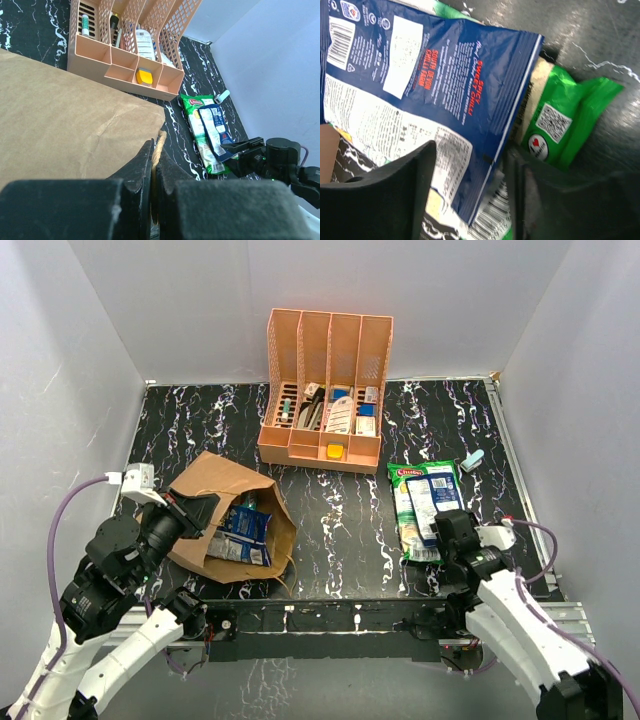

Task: Take the snacks out of the paper bag
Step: Place the snack at the center of the board.

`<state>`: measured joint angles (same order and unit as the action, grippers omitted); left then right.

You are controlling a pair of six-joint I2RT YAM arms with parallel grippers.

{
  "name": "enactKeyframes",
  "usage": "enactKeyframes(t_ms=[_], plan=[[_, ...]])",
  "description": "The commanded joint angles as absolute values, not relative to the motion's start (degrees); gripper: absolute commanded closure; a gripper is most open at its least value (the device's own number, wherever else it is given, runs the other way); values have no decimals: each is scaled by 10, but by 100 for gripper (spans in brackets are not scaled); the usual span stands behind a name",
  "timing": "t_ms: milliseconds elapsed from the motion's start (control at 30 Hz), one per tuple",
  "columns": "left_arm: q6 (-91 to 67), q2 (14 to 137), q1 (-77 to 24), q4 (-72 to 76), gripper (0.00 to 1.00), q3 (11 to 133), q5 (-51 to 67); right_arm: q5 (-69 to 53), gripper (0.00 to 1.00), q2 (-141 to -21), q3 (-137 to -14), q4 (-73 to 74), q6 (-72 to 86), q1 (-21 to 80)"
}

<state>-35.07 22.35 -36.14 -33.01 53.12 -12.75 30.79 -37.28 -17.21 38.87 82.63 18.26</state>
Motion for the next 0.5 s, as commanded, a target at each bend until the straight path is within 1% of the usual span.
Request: enactKeyframes(t_ms=[0, 133, 233, 367, 467], plan=[[-356, 225, -364, -312, 100, 527, -121, 292, 33, -274, -260, 492, 801, 181], [-358, 223, -364, -301, 100, 520, -121, 251, 26, -185, -308, 500, 714, 181], [-357, 226, -364, -295, 100, 518, -120, 186, 25, -143, -337, 493, 645, 181], [-355, 232, -364, -295, 100, 522, -118, 105, 24, -142, -358, 484, 533, 181], [-355, 233, -364, -298, 100, 524, -116, 25, 24, -165, -351, 469, 489, 181]])
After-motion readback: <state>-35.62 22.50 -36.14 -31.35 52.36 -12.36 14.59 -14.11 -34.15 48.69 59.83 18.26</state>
